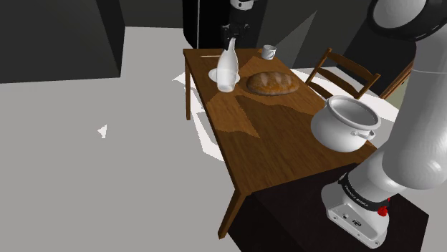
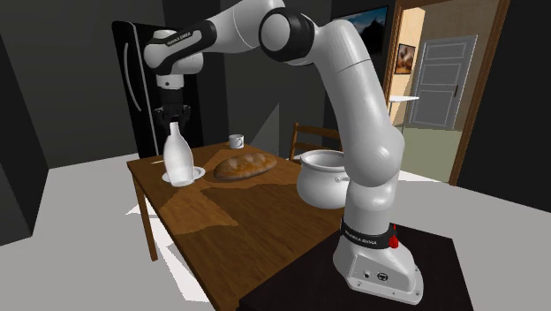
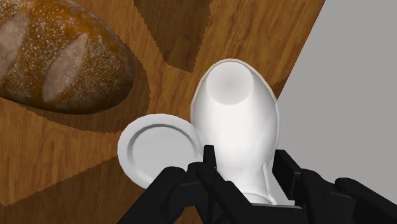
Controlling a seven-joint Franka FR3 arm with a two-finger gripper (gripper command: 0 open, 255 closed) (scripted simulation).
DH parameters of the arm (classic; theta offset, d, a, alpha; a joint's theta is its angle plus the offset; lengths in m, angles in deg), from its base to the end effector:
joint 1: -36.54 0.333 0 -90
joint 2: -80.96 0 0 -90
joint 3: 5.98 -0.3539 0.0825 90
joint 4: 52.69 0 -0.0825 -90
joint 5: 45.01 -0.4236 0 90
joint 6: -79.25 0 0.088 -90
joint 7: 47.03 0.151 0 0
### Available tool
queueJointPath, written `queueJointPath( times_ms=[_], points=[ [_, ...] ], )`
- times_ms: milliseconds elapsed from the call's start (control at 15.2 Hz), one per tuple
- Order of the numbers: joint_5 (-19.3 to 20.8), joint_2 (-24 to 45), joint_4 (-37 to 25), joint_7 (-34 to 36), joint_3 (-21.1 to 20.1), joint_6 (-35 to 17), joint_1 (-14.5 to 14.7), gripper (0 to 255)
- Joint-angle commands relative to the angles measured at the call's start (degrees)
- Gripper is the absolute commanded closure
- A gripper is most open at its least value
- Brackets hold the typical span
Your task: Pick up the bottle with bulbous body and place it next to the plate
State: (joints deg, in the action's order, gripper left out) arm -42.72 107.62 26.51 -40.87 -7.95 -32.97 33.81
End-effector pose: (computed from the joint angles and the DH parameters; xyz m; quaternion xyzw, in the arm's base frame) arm 0.7665 -0.0188 0.4357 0.9968 -0.0560 0.0561 0.0087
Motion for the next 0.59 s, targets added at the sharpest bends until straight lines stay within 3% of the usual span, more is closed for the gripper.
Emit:
queueJointPath(
  times_ms=[0, 528],
  points=[
    [0.0, 0.3, 1.1, 0.0, 0.0, -1.4, 0.0, 255],
    [0.1, 1.3, 4.9, 0.2, 0.1, -6.3, 0.0, 255]
  ],
)
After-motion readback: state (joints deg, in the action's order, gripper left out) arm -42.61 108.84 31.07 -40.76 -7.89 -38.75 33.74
